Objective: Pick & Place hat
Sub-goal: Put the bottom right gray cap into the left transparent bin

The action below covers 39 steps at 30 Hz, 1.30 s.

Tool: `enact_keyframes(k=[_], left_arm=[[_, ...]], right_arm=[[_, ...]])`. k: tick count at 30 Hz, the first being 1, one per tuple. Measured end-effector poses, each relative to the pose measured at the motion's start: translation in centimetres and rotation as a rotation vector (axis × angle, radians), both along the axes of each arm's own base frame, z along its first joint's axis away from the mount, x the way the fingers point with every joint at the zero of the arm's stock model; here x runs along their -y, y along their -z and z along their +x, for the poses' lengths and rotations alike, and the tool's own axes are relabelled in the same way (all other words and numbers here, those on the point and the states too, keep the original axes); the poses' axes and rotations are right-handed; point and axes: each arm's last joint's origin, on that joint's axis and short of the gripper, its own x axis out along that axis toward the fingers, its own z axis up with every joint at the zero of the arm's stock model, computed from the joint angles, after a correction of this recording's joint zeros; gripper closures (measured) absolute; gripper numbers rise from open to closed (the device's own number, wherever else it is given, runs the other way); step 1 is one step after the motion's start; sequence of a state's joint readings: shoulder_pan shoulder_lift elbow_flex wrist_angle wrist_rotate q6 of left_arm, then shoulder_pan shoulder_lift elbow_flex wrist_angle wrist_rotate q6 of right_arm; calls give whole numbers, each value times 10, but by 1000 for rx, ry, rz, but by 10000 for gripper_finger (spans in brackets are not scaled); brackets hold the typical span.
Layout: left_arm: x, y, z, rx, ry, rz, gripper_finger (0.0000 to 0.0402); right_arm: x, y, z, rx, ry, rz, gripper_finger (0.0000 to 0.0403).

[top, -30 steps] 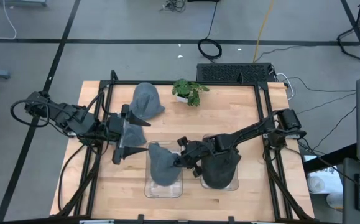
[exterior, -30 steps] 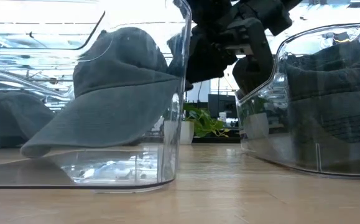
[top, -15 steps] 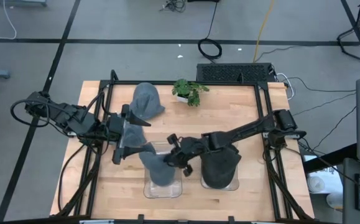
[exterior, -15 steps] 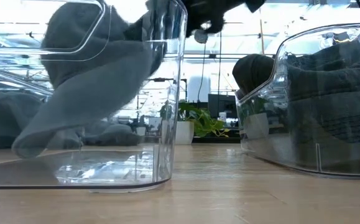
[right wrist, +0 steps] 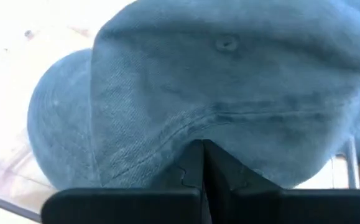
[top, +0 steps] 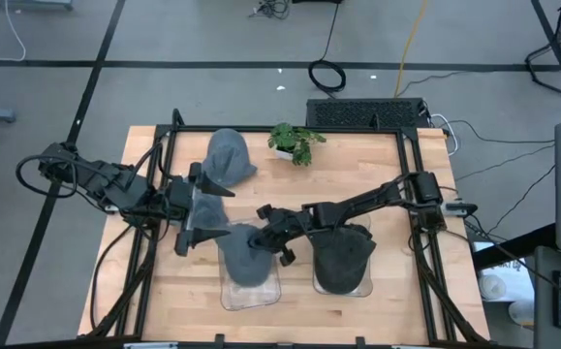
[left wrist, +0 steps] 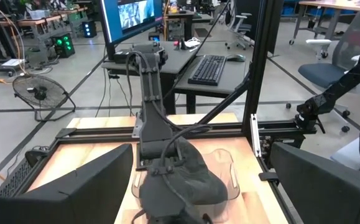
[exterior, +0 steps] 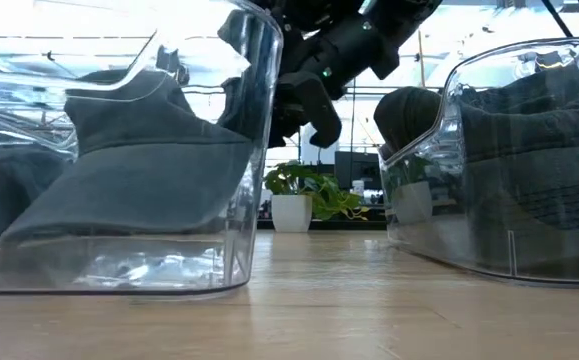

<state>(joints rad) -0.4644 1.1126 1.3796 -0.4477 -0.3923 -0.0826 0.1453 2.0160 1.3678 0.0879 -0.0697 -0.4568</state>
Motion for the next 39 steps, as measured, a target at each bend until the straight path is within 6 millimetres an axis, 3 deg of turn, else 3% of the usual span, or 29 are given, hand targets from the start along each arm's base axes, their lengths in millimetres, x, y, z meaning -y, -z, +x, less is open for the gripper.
enact_keyframes(k=[13, 19, 22, 27, 34, 39], left_arm=[[0, 0, 0, 4, -1, -2, 9], [0, 0, 0, 4, 0, -2, 9], [0, 0, 0, 4, 0, -2, 9], [0, 0, 0, 4, 0, -2, 9], [0, -1, 0, 6, 0, -3, 9], [0, -1, 0, 7, 0, -4, 9]], right_arm=[[-40, -51, -19, 150, -73, -100, 403], [-41, -125, -14, 83, 9, -118, 403], [-43, -142, -5, 57, 29, -101, 403], [-48, -120, 12, -22, 37, -88, 403], [-57, -47, 41, -124, -7, -78, 403], [-58, -14, 48, -202, -8, -74, 403]])
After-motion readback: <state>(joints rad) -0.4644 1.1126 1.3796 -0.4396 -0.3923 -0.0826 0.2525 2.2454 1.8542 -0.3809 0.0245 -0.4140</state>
